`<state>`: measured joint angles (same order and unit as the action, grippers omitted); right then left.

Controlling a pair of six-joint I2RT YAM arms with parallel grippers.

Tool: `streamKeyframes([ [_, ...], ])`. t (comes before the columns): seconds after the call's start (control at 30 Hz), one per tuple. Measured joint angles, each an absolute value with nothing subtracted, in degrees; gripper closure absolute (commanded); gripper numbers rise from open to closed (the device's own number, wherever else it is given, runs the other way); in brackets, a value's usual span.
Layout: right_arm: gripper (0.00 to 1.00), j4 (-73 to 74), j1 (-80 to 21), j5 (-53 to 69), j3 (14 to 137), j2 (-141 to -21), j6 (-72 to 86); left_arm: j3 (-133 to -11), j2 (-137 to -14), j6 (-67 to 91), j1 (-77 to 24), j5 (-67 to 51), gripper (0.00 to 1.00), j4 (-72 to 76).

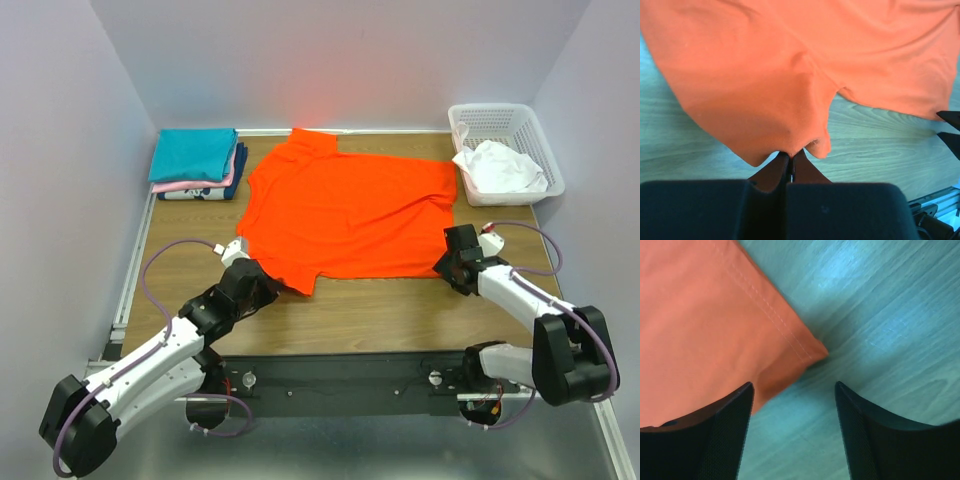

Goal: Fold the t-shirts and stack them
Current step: Flatten the tshirt out

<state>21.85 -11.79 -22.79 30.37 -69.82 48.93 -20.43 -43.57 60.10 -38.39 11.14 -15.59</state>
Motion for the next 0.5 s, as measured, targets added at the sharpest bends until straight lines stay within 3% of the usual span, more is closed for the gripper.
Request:
streamKeyframes([
  [0.17,0.42,19.14,-11.62,-25.04,31.27,-72.90,50.37,-20.43,-43.05,58.67,-38.39,11.25,1.00,-13.76],
  [0.27,0.53,17.96,-11.62,-26.22,32.01,-74.54,50.85,-20.40,-42.96,58.28,-38.39,11.40,1.00,-13.37],
  [0.33,0.67,17.47,-11.62,-27.27,32.16,-75.18,51.13,-20.38,-42.72,58.22,-38.39,11.55,1.00,-13.34],
  [0.47,0.80,17.39,-11.60,-28.05,32.14,-75.55,51.57,-20.29,-41.71,58.08,-38.39,11.60,1.00,-13.34],
  [0.5,0.90,17.41,-11.57,-28.05,32.14,-75.55,51.55,-20.29,-41.30,58.08,-38.39,11.62,1.00,-13.37],
])
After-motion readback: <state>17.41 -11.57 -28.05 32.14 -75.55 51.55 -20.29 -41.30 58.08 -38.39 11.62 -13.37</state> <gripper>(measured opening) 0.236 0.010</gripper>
